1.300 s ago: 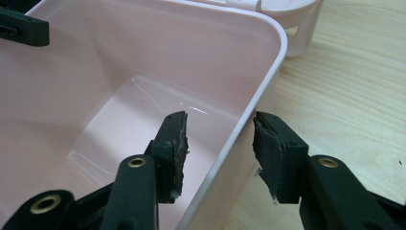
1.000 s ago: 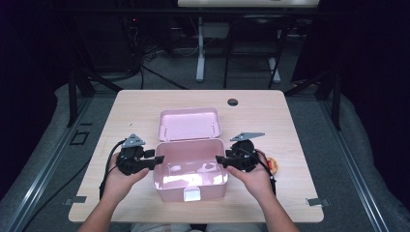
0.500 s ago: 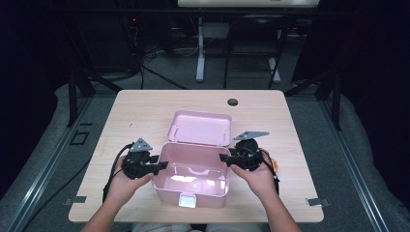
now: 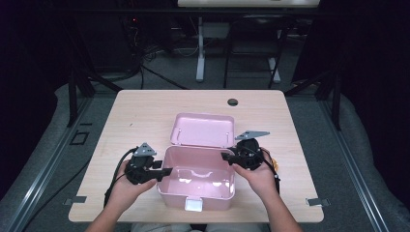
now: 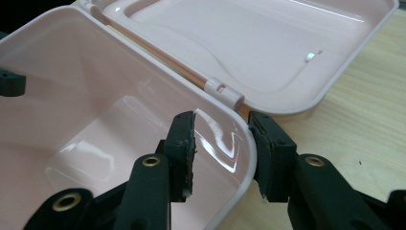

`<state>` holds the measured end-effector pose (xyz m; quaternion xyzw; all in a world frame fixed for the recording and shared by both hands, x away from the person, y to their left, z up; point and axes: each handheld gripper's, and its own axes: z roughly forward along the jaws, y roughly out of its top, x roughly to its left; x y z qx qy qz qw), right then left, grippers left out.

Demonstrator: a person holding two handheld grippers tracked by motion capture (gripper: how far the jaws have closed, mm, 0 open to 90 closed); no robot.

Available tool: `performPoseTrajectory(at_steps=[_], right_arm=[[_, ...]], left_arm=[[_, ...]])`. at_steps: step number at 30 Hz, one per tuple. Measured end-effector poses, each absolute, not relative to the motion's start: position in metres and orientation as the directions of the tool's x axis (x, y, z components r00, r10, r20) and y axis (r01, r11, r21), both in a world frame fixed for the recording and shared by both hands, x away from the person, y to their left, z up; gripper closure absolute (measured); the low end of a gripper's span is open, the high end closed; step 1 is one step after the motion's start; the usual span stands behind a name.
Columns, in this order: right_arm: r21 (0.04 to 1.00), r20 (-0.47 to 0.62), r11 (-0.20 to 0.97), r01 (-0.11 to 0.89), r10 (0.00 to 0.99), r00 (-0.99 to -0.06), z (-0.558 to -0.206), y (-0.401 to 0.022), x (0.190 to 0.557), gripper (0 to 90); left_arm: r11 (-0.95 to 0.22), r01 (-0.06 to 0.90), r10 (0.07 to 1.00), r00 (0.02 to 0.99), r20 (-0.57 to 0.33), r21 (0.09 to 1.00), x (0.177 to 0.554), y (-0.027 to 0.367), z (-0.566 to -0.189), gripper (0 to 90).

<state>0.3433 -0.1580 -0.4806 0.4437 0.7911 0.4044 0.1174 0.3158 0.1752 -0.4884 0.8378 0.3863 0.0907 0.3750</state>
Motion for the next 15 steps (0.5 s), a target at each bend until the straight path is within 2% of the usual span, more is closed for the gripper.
performPoseTrajectory(at_steps=[8, 15], right_arm=[[0.749, 0.185, 0.269, 0.605, 0.792, -0.581, -0.4819, -0.1597, 0.3494, 62.3], [0.757, 0.214, 0.247, 0.604, 0.780, -0.588, -0.4746, -0.1638, 0.3496, 56.1]], left_arm=[[-0.423, 0.582, 0.711, 0.688, -0.143, 0.695, 0.3123, 0.1737, -0.4870, 53.3], [-0.401, 0.587, 0.691, 0.698, -0.188, 0.703, 0.3129, 0.1791, -0.4844, 50.7]])
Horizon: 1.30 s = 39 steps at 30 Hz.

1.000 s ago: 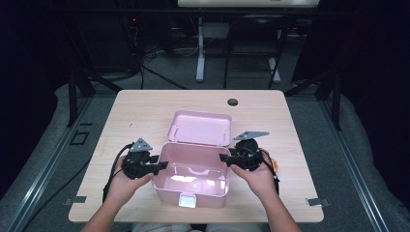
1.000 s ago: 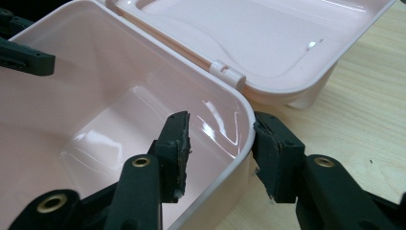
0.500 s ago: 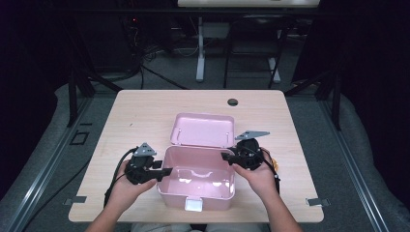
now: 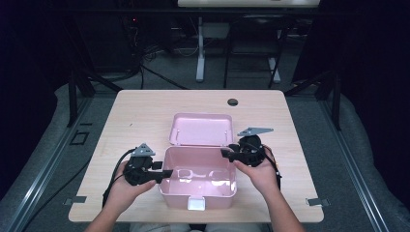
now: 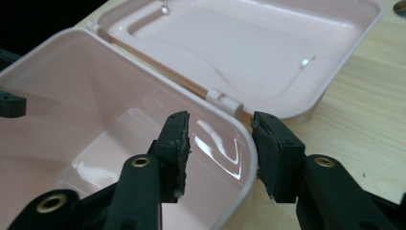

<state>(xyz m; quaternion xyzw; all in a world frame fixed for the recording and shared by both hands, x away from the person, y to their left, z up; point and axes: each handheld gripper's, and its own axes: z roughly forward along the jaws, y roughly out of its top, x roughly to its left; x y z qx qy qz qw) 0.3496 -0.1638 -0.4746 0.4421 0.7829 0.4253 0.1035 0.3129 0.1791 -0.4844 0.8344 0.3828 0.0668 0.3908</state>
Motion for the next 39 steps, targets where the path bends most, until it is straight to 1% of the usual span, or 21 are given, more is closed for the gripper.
performPoseTrajectory(at_steps=[4, 7, 13, 15, 24, 27, 28, 30, 35, 39], right_arm=[[0.782, 0.205, 0.236, 0.577, 0.777, -0.595, -0.456, -0.167, 0.347, 52.0], [0.797, 0.185, 0.236, 0.556, 0.780, -0.597, -0.449, -0.168, 0.347, 50.9], [0.784, 0.186, 0.247, 0.569, 0.781, -0.596, -0.448, -0.176, 0.346, 47.4], [0.781, 0.173, 0.253, 0.571, 0.791, -0.587, -0.448, -0.182, 0.347, 46.4], [0.719, 0.098, 0.324, 0.615, 0.829, -0.551, -0.453, -0.201, 0.357, 46.3], [0.701, 0.092, 0.335, 0.629, 0.833, -0.546, -0.456, -0.204, 0.359, 46.3], [0.700, 0.085, 0.340, 0.628, 0.833, -0.546, -0.457, -0.204, 0.360, 46.2], [0.697, 0.075, 0.346, 0.628, 0.836, -0.544, -0.458, -0.206, 0.362, 46.4], [0.659, 0.075, 0.351, 0.666, 0.849, -0.522, -0.462, -0.210, 0.366, 46.0], [0.645, 0.060, 0.361, 0.674, 0.855, -0.515, -0.464, -0.213, 0.369, 45.5]], left_arm=[[-0.383, 0.573, 0.698, 0.693, -0.179, 0.724, 0.313, 0.184, -0.479, 48.2], [-0.369, 0.571, 0.706, 0.685, -0.179, 0.733, 0.314, 0.189, -0.478, 47.0], [-0.347, 0.572, 0.709, 0.679, -0.191, 0.744, 0.315, 0.194, -0.476, 45.1], [-0.357, 0.567, 0.704, 0.686, -0.185, 0.742, 0.316, 0.195, -0.476, 44.5], [-0.360, 0.552, 0.694, 0.697, -0.180, 0.752, 0.318, 0.197, -0.476, 42.7], [-0.374, 0.529, 0.677, 0.717, -0.165, 0.762, 0.319, 0.197, -0.476, 42.6], [-0.380, 0.508, 0.673, 0.725, -0.146, 0.773, 0.319, 0.198, -0.476, 42.7], [-0.381, 0.497, 0.675, 0.726, -0.133, 0.780, 0.319, 0.199, -0.476, 42.4], [-0.349, 0.524, 0.693, 0.703, -0.163, 0.777, 0.320, 0.203, -0.474, 41.7], [-0.325, 0.539, 0.705, 0.686, -0.181, 0.777, 0.319, 0.205, -0.473, 40.8]])
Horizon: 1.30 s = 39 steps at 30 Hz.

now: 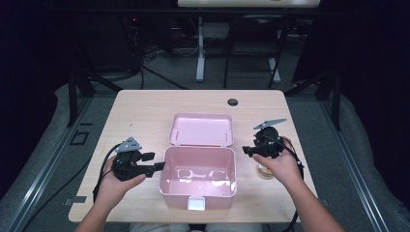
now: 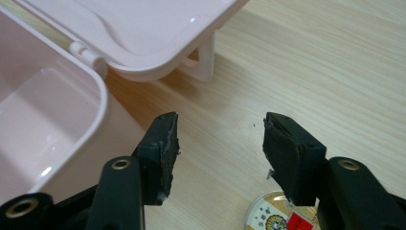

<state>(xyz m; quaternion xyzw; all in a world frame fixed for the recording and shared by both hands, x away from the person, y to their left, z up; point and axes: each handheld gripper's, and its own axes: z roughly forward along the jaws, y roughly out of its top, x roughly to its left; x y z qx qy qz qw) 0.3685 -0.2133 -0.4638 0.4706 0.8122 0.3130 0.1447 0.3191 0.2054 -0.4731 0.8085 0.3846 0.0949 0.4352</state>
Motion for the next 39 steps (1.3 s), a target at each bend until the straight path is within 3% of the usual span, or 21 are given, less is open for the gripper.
performPoseTrajectory(at_steps=[12, 33, 39], right_arm=[[0.614, 0.047, 0.365, 0.700, 0.868, -0.494, -0.464, -0.224, 0.373, 37.6], [0.421, 0.006, 0.396, 0.816, 0.898, -0.439, -0.497, -0.255, 0.392, 31.9], [0.377, 0.007, 0.408, 0.832, 0.897, -0.443, -0.503, -0.257, 0.393, 26.0]], left_arm=[[-0.328, 0.547, 0.705, 0.685, -0.186, 0.770, 0.318, 0.207, -0.472, 39.5], [-0.322, 0.546, 0.718, 0.673, -0.176, 0.773, 0.316, 0.209, -0.469, 39.4], [-0.321, 0.543, 0.718, 0.674, -0.175, 0.776, 0.316, 0.209, -0.468, 39.4]])
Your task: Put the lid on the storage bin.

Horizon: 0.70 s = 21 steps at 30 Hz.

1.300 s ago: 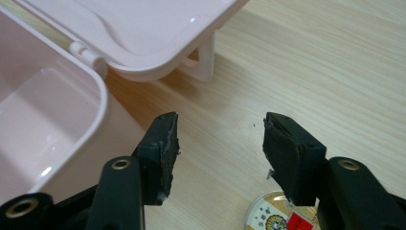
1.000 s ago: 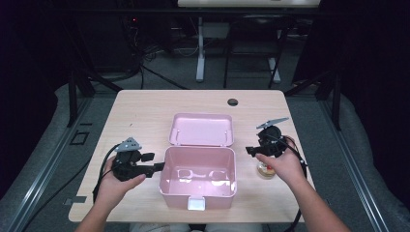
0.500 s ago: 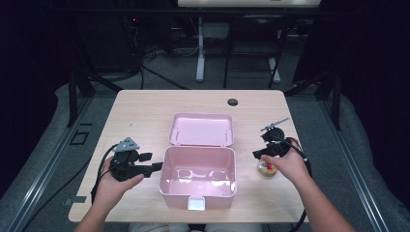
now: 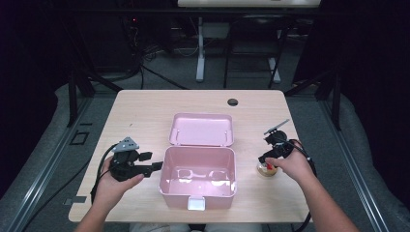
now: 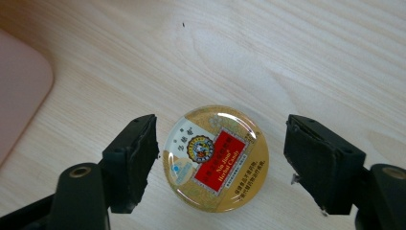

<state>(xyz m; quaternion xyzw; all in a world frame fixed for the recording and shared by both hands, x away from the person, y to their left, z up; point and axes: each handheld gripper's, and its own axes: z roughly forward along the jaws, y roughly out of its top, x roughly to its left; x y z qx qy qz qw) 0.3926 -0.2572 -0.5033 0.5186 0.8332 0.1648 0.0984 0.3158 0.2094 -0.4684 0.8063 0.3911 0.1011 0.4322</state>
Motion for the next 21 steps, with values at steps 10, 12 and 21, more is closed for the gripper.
performPoseTrajectory(at_steps=[10, 12, 21], right_arm=[[0.315, 0.008, 0.415, 0.853, 0.898, -0.440, -0.512, -0.257, 0.397, 19.0], [0.310, 0.010, 0.413, 0.856, 0.899, -0.438, -0.514, -0.257, 0.398, 18.7], [0.270, 0.023, 0.418, 0.867, 0.898, -0.440, -0.523, -0.255, 0.399, 15.6]], left_arm=[[-0.320, 0.543, 0.721, 0.671, -0.172, 0.776, 0.316, 0.210, -0.468, 39.5], [-0.321, 0.543, 0.720, 0.672, -0.173, 0.776, 0.317, 0.210, -0.468, 39.4], [-0.325, 0.546, 0.719, 0.673, -0.172, 0.772, 0.317, 0.208, -0.470, 39.4]])
